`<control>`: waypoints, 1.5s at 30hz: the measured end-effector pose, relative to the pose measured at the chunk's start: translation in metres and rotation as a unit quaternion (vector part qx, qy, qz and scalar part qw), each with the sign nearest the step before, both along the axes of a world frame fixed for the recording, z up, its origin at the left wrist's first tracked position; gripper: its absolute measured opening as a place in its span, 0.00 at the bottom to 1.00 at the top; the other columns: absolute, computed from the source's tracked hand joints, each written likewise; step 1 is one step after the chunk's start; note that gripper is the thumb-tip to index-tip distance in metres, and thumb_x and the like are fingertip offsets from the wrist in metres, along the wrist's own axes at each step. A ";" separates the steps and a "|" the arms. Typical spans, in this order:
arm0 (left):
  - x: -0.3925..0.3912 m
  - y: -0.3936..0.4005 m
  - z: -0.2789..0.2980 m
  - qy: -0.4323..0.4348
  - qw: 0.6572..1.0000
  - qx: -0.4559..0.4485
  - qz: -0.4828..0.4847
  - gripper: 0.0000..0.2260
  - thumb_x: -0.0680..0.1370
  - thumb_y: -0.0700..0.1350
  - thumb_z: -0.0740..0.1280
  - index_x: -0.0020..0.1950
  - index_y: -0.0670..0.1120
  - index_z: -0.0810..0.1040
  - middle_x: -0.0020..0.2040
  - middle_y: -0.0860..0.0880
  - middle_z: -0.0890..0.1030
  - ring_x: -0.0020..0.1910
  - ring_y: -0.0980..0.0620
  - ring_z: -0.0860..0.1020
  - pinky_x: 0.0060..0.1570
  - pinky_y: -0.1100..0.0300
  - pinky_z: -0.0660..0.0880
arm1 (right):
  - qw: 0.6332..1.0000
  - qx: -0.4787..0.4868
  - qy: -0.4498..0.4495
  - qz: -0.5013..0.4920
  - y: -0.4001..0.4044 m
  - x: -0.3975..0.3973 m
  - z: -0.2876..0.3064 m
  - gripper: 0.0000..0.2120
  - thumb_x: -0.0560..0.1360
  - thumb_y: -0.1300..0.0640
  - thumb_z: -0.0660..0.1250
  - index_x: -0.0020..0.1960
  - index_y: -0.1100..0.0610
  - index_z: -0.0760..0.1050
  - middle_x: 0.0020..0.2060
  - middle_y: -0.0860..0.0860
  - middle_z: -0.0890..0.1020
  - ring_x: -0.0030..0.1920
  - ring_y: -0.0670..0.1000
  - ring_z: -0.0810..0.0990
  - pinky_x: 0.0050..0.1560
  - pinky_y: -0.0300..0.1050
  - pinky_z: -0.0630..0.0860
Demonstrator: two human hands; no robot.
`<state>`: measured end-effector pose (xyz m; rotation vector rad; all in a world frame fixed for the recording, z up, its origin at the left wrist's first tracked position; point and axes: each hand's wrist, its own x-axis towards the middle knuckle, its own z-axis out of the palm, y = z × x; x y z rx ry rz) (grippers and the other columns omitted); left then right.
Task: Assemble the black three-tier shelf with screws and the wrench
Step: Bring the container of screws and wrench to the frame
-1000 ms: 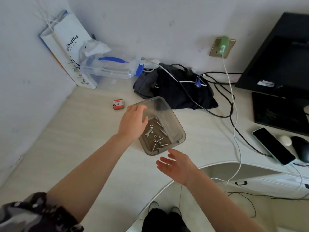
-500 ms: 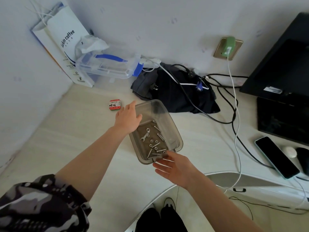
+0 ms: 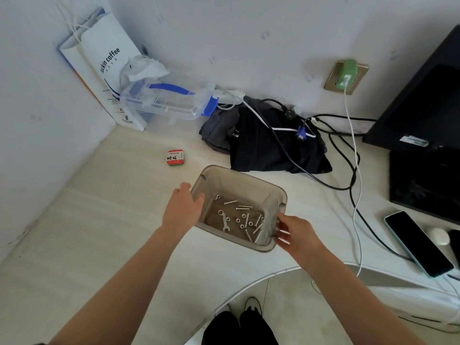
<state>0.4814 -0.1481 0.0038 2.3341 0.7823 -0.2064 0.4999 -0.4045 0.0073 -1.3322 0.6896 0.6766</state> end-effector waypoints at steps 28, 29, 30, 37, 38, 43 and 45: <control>-0.044 -0.056 0.014 -0.197 0.896 -0.307 0.253 0.04 0.80 0.44 0.67 0.49 0.46 0.82 0.40 0.49 0.79 0.39 0.52 0.76 0.43 0.59 0.73 | 0.992 -0.042 -0.114 -0.022 -0.046 -0.020 0.032 0.07 0.78 0.60 0.63 0.55 0.55 0.77 0.30 0.48 0.77 0.34 0.49 0.72 0.32 0.43 0.73; -0.050 -0.058 0.015 -0.195 0.895 -0.317 0.247 0.04 0.80 0.44 0.68 0.50 0.45 0.82 0.40 0.49 0.79 0.39 0.52 0.75 0.43 0.57 0.73 | 0.992 -0.044 -0.111 -0.036 -0.048 -0.028 0.033 0.07 0.79 0.60 0.63 0.54 0.55 0.78 0.31 0.48 0.77 0.33 0.48 0.72 0.31 0.42 0.73; -0.056 -0.059 0.015 -0.192 0.894 -0.325 0.240 0.05 0.80 0.44 0.68 0.50 0.45 0.82 0.40 0.49 0.79 0.39 0.52 0.76 0.44 0.57 0.74 | 0.991 -0.044 -0.110 -0.054 -0.050 -0.036 0.033 0.07 0.79 0.60 0.63 0.54 0.55 0.78 0.30 0.48 0.77 0.32 0.48 0.72 0.30 0.41 0.72; -0.094 -0.064 0.006 -0.164 0.905 -0.364 0.149 0.05 0.79 0.43 0.69 0.48 0.43 0.83 0.38 0.47 0.80 0.39 0.50 0.77 0.43 0.55 0.74 | 0.974 -0.047 -0.119 -0.187 -0.060 -0.111 0.037 0.07 0.79 0.63 0.62 0.51 0.57 0.79 0.27 0.46 0.80 0.25 0.43 0.76 0.26 0.37 0.73; -0.099 -0.065 0.006 -0.161 0.906 -0.368 0.136 0.04 0.79 0.43 0.70 0.48 0.43 0.83 0.40 0.45 0.81 0.40 0.49 0.77 0.45 0.54 0.75 | 0.970 -0.049 -0.120 -0.206 -0.061 -0.125 0.036 0.07 0.79 0.64 0.62 0.50 0.58 0.79 0.28 0.47 0.81 0.26 0.43 0.77 0.27 0.38 0.74; -0.128 -0.080 0.007 -0.149 0.915 -0.369 0.063 0.04 0.79 0.42 0.70 0.49 0.42 0.83 0.42 0.46 0.81 0.40 0.51 0.77 0.44 0.57 0.74 | 0.951 -0.059 -0.108 -0.283 -0.069 -0.195 0.036 0.08 0.80 0.64 0.62 0.48 0.58 0.79 0.30 0.49 0.80 0.30 0.47 0.77 0.32 0.42 0.74; -0.140 -0.091 0.007 -0.141 0.918 -0.369 0.034 0.03 0.78 0.42 0.70 0.48 0.43 0.83 0.42 0.48 0.82 0.40 0.52 0.78 0.44 0.57 0.75 | 0.941 -0.063 -0.107 -0.314 -0.077 -0.223 0.035 0.08 0.80 0.64 0.61 0.47 0.58 0.79 0.30 0.50 0.79 0.29 0.47 0.76 0.30 0.41 0.74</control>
